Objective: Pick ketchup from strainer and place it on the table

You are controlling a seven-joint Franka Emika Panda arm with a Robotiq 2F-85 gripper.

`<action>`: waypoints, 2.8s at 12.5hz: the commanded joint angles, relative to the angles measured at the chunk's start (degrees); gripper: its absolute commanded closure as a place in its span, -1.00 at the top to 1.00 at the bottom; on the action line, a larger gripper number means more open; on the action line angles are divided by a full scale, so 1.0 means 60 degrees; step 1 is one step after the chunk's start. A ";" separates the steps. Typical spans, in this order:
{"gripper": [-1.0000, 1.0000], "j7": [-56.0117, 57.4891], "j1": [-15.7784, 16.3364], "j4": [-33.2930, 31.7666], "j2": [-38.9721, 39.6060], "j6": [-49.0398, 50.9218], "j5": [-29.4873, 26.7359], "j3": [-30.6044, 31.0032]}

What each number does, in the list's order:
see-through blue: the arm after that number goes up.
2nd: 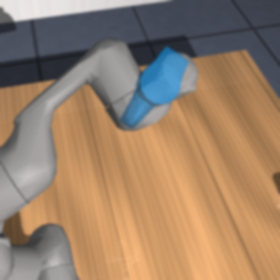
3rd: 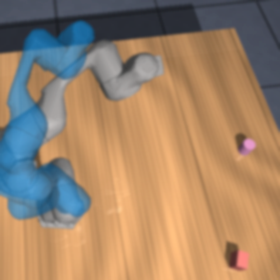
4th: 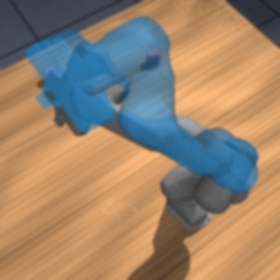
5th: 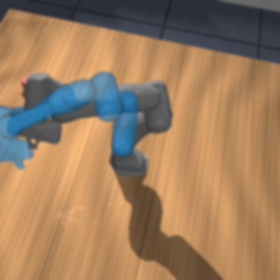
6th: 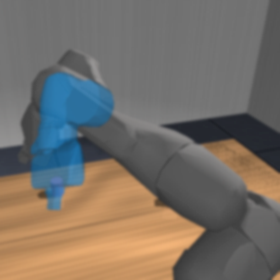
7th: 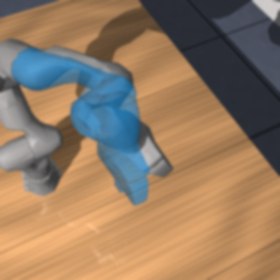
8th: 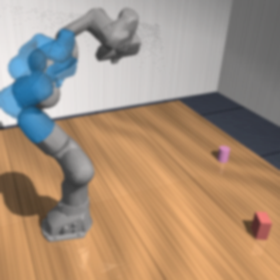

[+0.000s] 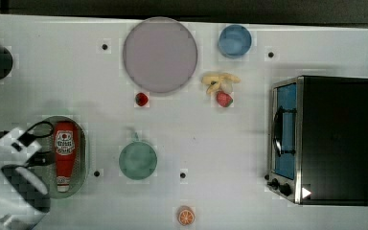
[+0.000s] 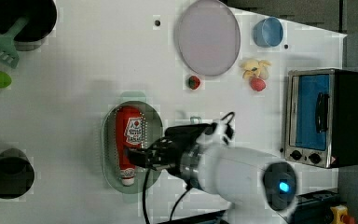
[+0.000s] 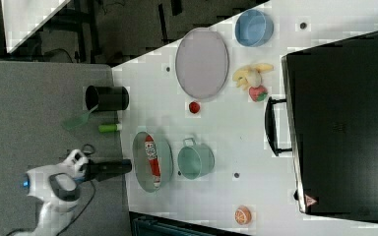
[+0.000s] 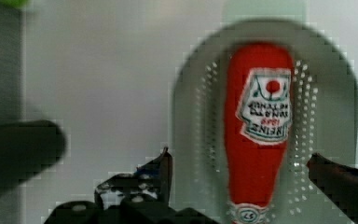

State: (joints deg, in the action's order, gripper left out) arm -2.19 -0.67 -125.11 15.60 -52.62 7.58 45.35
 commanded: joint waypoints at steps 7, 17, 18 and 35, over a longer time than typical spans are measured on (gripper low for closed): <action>1.00 -0.2999 -0.0027 0.0057 0.2711 -0.1445 0.3360 -0.0581; 0.13 -0.3828 0.0695 0.0718 0.3318 -0.1167 0.4627 -0.1084; 0.13 -0.3829 0.0569 0.0638 0.3053 -0.1146 0.4506 -0.0858; 0.13 0.2586 -0.3654 0.2882 -0.1425 0.5408 -0.0466 0.0703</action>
State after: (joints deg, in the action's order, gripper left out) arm 6.48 -19.14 -110.40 8.69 -20.88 5.14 50.92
